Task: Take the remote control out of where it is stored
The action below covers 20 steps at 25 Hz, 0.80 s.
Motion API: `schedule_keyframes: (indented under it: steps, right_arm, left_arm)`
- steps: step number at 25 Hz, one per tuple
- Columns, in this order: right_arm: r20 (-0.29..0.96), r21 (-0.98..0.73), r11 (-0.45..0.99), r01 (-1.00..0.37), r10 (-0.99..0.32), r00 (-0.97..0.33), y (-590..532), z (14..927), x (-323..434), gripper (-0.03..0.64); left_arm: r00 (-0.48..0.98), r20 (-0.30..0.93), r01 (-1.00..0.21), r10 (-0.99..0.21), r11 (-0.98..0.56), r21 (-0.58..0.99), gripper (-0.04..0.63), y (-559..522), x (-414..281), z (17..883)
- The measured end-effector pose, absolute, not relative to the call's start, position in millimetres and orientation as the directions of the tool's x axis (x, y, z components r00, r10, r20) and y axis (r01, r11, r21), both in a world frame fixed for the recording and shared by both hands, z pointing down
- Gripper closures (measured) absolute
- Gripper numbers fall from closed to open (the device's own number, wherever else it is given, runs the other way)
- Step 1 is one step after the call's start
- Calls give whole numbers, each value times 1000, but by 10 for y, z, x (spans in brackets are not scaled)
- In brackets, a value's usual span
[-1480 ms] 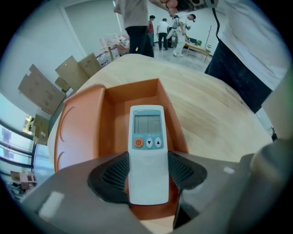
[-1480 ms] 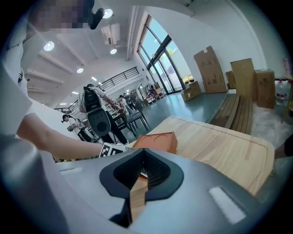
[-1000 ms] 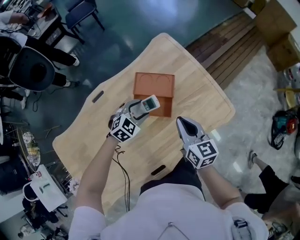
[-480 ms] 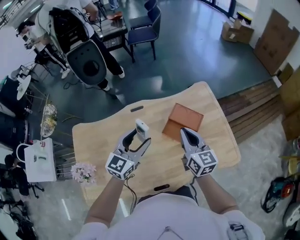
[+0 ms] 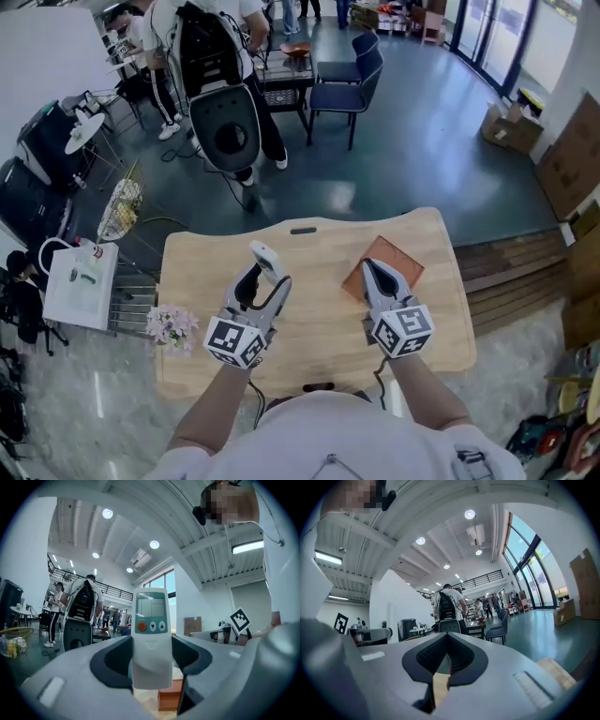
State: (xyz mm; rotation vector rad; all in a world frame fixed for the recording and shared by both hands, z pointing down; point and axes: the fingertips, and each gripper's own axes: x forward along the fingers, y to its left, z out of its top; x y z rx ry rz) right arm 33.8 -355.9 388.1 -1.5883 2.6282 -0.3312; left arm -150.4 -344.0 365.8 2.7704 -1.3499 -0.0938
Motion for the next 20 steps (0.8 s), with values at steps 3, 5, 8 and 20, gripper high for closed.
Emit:
schedule_keyframes:
  steps: [3, 5, 8, 20]
  right_arm:
    - [63, -193, 445, -875, -884, -463, -3561, 3854, 307, 589]
    - [69, -185, 435, -881, -889, -453, -3547, 3853, 318, 589]
    - [74, -176, 422, -890, -895, -439, -3527, 3863, 309, 589]
    - [86, -190, 373, -908, -915, -394, -3512, 3920, 388, 591]
  left_arm:
    - [591, -40, -801, -806, -592, 88, 322, -3455, -1585, 3648]
    - [583, -43, -806, -811, -584, 95, 322, -3458, -1597, 3652]
    - [586, -47, -802, -809, -587, 105, 322, -3467, -1612, 3668]
    - [600, -37, -793, -799, -600, 107, 322, -3543, -1588, 3687]
